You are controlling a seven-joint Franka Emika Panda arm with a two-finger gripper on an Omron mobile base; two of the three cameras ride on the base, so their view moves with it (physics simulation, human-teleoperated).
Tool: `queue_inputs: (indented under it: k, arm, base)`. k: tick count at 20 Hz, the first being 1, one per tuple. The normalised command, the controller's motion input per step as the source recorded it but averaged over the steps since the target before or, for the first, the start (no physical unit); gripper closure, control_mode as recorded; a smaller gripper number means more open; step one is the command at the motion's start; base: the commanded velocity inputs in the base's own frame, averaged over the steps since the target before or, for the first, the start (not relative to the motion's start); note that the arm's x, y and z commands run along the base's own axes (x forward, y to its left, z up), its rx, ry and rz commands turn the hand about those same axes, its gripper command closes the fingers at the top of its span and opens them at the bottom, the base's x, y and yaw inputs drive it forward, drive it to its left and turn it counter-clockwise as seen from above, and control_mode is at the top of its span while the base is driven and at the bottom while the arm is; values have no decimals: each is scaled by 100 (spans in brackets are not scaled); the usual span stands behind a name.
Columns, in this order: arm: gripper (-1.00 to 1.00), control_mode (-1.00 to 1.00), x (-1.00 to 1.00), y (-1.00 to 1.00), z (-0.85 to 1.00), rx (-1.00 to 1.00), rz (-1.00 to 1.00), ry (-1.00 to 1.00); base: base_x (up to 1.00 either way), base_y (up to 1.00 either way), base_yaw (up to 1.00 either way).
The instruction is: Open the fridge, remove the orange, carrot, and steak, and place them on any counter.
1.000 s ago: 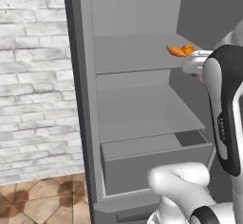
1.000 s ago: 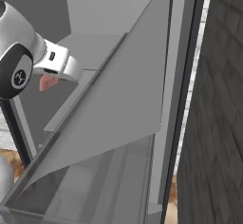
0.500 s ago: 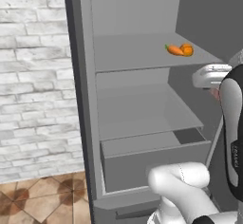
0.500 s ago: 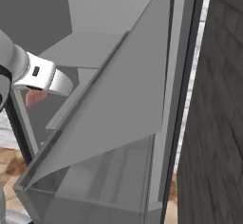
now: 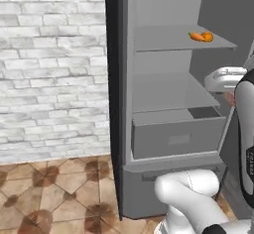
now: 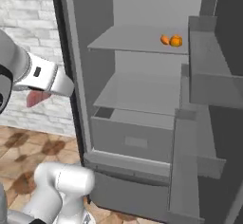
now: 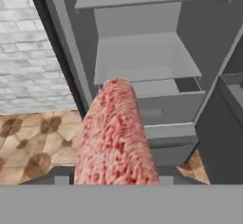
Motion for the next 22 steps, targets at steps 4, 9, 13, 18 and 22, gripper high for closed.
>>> queue_inputs:
  k: [4,9,13,18,22]
  arm:
    - [100,100,0,0,0,0,0,0]
    - [100,100,0,0,0,0,0,0]
    - [100,100,0,0,0,0,0,0]
    - [100,100,0,0,0,0,0,0]
    - [100,100,0,0,0,0,0,0]
  base:
    - [-100,100,60]
    - [-83,100,78]
    - [-68,100,83]
    - [-49,87,92]
    - [-66,78,92]
